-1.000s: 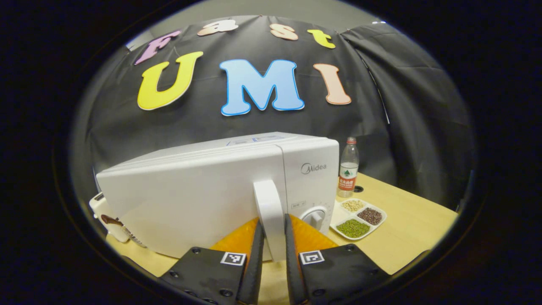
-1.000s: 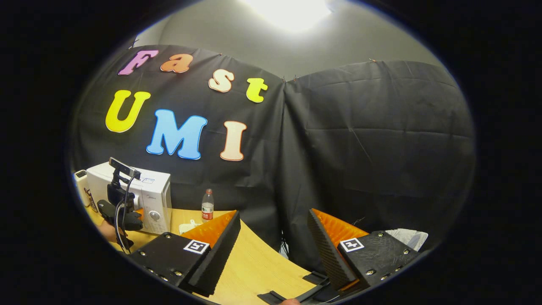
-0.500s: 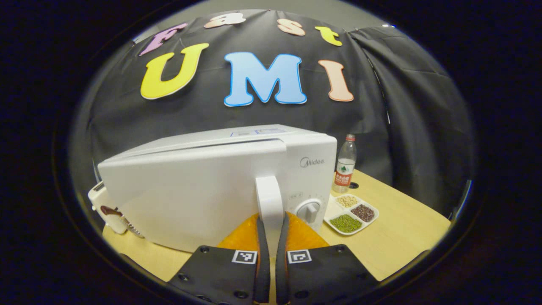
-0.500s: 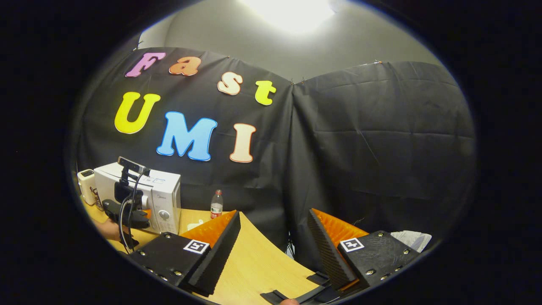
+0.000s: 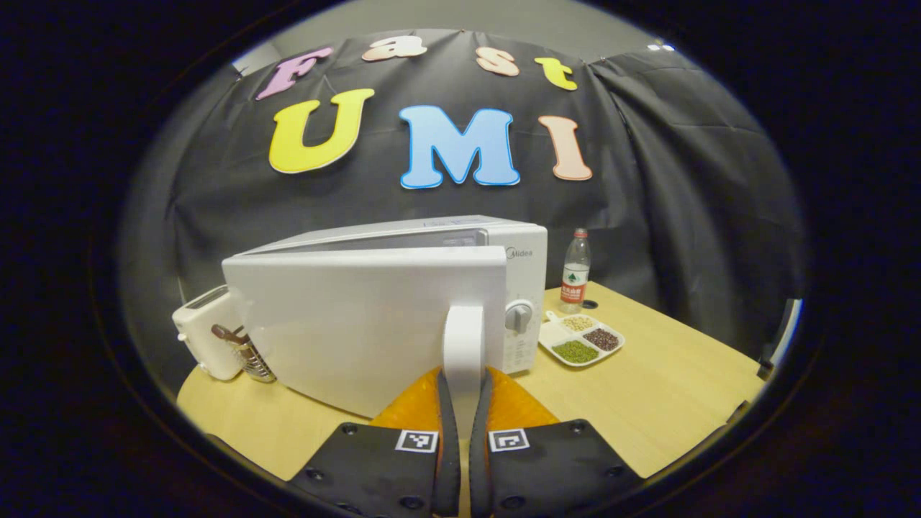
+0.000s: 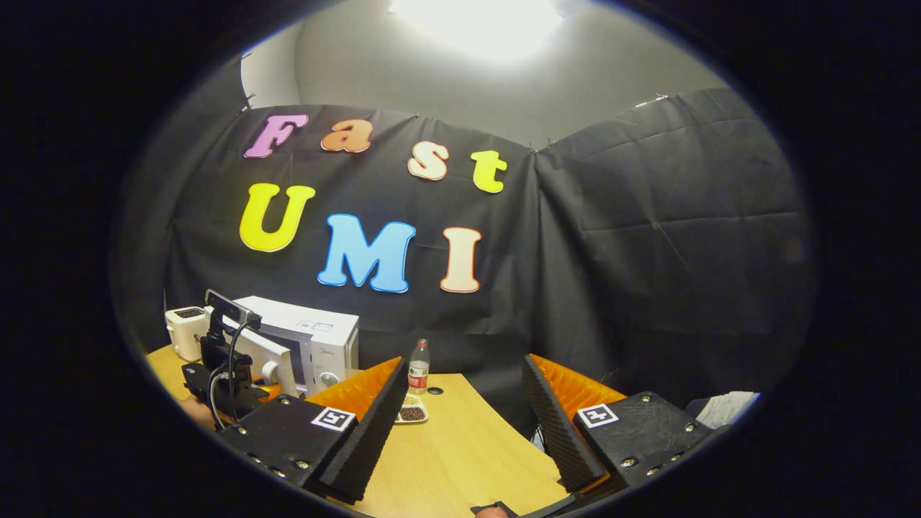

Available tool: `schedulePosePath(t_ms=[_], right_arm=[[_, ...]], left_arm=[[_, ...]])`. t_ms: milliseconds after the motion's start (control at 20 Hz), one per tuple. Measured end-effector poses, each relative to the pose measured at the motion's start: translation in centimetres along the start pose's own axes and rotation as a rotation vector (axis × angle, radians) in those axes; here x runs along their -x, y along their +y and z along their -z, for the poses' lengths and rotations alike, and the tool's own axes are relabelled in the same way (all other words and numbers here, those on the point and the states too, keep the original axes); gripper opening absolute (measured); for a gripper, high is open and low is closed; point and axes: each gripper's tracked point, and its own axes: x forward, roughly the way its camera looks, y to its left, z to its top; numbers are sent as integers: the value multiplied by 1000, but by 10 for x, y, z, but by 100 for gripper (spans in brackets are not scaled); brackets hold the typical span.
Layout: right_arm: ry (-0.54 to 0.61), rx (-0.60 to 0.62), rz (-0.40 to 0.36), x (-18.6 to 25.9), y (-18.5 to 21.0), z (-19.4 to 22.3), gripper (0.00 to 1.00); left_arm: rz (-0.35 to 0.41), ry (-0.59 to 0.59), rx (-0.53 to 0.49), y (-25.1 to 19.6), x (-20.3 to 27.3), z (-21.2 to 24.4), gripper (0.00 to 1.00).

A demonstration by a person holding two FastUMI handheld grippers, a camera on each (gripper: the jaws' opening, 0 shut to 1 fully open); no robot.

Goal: Open the microwave oven with the left hand, put the food in, and close the microwave oven.

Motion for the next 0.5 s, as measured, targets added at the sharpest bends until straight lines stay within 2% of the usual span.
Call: schedulePosePath(t_ms=[50,100,300,450,500], right_arm=[[-5,-5,-23,3,1,0,92],[-9,-10,-43,7,1,0,96],[-22,-34,-103,20,-1,1,96],[-17,-60,-180,34,12,8,96],[-16,-61,-205,38,19,10,96]], left_arm=[[-15,3,2,4,10,4,11],[-31,3,3,8,19,6,12],[-114,16,-2,29,56,18,14],[-182,24,26,47,81,26,11],[-199,29,34,55,89,29,14]])
